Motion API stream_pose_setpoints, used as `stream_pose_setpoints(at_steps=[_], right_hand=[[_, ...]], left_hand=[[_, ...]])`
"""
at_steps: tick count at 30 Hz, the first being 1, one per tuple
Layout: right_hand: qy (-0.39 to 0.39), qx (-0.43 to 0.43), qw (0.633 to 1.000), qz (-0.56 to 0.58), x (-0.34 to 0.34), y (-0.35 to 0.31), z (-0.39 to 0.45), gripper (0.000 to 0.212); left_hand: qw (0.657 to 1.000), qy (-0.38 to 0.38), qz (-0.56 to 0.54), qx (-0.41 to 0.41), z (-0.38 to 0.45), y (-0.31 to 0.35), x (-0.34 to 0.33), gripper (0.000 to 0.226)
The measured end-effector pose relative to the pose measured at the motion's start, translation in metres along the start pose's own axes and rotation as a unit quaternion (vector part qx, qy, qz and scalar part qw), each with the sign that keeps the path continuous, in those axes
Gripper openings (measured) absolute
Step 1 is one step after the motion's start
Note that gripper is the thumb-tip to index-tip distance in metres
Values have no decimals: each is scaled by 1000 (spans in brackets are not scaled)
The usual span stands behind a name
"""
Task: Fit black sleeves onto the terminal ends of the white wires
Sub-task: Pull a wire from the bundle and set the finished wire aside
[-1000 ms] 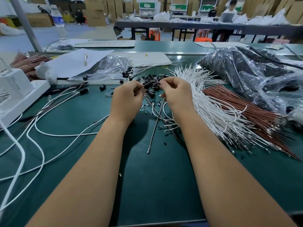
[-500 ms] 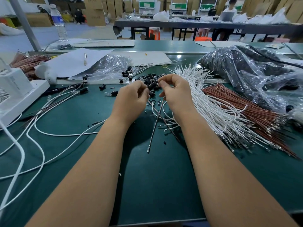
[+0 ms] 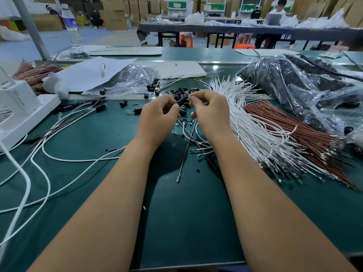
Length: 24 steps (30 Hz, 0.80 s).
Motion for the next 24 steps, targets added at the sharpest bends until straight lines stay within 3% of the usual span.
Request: stream_pose_setpoints(at_steps=[9, 18, 24], right_hand=[[-9, 42, 997, -59, -4, -3, -4, 17], [-2, 75, 995, -70, -5, -6, -5, 9], [-10, 52, 998, -33, -5, -5, -4, 11]], left_hand=[[999, -6, 42, -11, 0, 2, -2, 16], [997, -35, -58, 33, -1, 6, 0, 11], [992, -46, -104, 50, 1, 9, 2, 4]])
Point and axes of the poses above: each hand's wrist, its own z-axis towards the middle knuckle, its own x-axis out of the back of the hand, y = z × x, the point moved 5 cm from there along z, towards the middle knuckle, and after that the axes turned 1 degree about -z, right-handed, at the moved point
